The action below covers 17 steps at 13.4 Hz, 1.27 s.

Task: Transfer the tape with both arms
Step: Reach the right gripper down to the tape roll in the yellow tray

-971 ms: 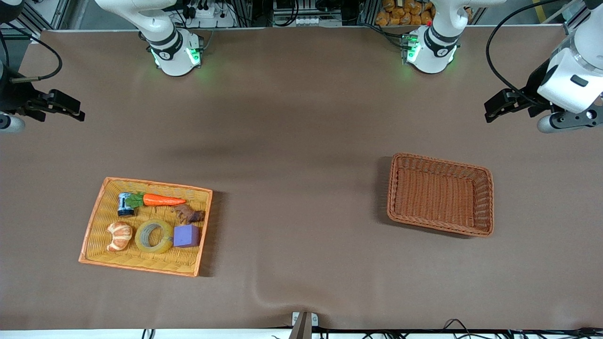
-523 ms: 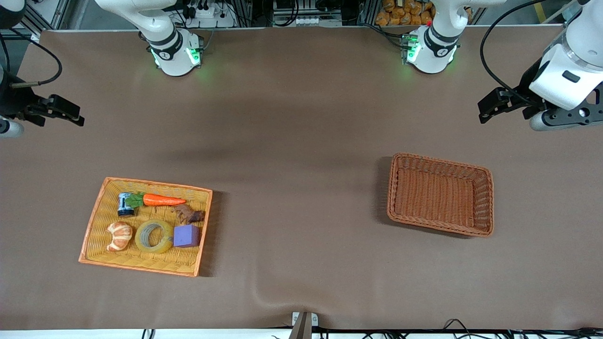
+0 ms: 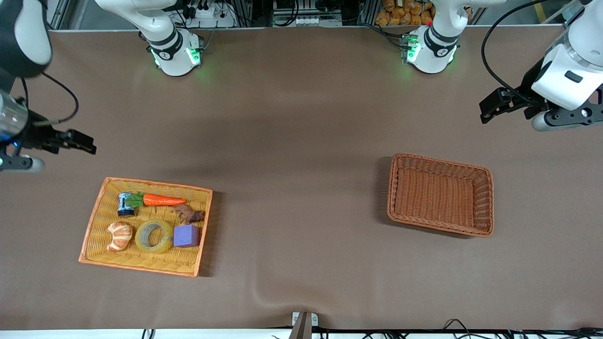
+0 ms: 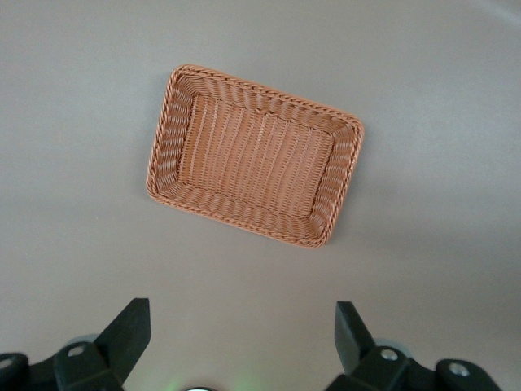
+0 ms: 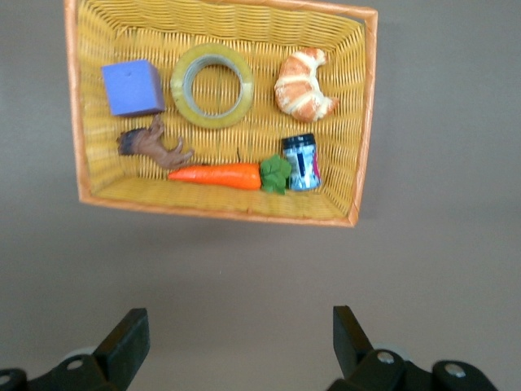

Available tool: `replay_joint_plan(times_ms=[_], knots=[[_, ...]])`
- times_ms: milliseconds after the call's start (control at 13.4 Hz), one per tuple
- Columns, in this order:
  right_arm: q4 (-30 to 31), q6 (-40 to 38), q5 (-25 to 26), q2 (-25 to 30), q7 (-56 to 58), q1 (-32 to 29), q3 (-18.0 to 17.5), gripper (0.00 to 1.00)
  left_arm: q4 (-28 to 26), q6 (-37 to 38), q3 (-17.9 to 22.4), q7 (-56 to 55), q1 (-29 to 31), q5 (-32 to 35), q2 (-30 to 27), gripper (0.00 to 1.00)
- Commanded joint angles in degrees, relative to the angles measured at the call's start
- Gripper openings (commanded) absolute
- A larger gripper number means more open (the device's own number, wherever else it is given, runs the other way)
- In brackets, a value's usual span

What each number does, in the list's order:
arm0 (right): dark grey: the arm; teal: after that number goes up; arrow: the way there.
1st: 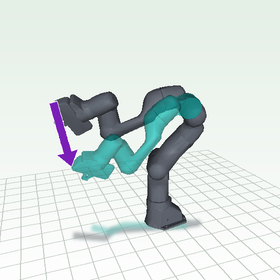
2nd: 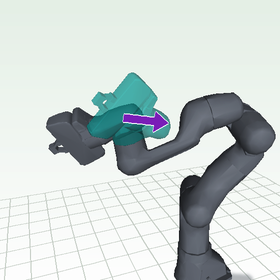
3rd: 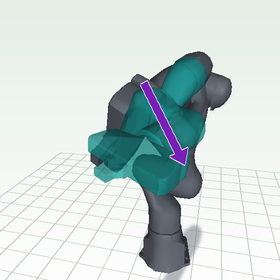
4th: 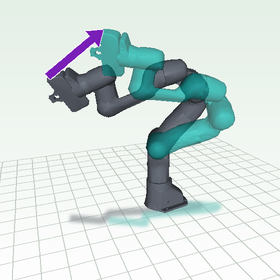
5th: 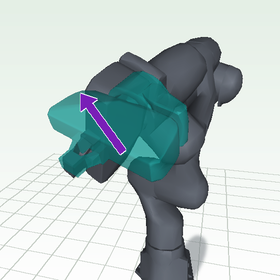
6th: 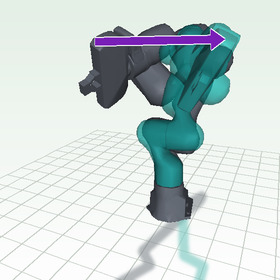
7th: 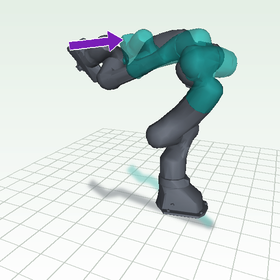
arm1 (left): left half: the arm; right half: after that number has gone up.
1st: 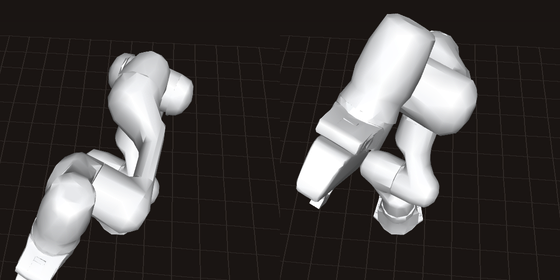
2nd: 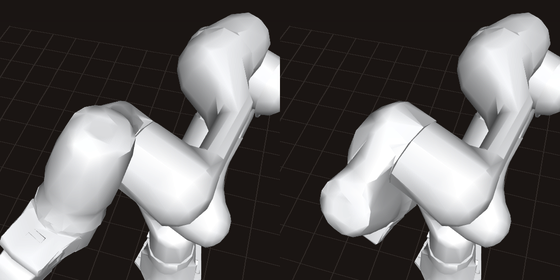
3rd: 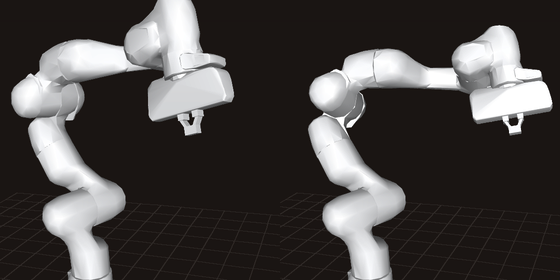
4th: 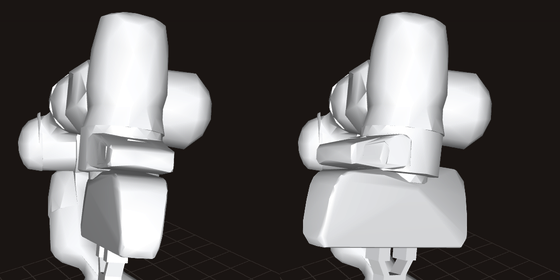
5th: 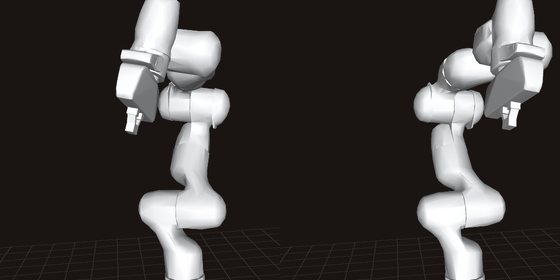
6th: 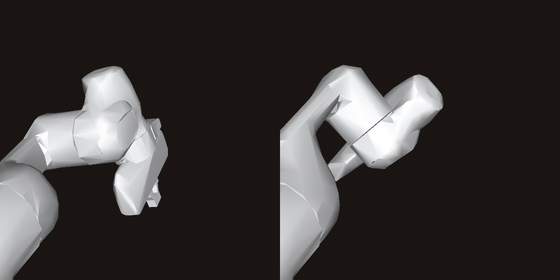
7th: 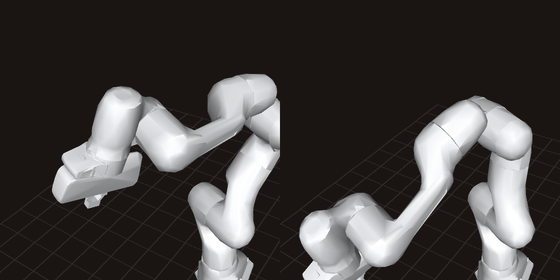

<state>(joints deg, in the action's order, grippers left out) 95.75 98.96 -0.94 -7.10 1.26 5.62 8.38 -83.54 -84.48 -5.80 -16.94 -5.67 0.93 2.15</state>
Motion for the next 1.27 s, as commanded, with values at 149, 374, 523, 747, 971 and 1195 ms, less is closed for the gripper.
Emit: replay_joint_plan(times_ms=[149,374,523,747,971,1195], knots=[[-1.0,5.7,-0.3,-7.8,-0.5,-0.4,-0.3,1.00,-0.2,0.5,-0.3,-0.3,0.7,-0.6,-0.6,1.00],[-0.7,10.8,-0.3,-13.2,-0.6,-0.1,-0.3,1.00,-0.9,0.9,-0.3,-0.3,0.7,-0.6,-0.9,1.00],[-0.5,15.5,-0.8,-17.7,-0.6,-0.5,-0.4,1.00,-0.8,0.8,-0.3,-0.3,0.7,-0.6,-0.9,1.00],[-0.5,21.3,-6.7,-22.9,-0.4,-0.6,-0.3,1.00,-0.8,0.8,-0.3,-0.2,0.8,-0.6,-0.9,1.00],[-2.0,33.2,-5.9,-27.2,-0.1,0.0,-0.3,1.00,-0.6,0.9,-0.3,-0.2,0.8,-0.7,-1.1,1.00],[-7.5,37.4,-5.0,-34.2,0.8,-0.4,-0.3,1.00,-0.7,1.0,-0.2,-0.2,0.8,-0.7,-1.1,1.00]])
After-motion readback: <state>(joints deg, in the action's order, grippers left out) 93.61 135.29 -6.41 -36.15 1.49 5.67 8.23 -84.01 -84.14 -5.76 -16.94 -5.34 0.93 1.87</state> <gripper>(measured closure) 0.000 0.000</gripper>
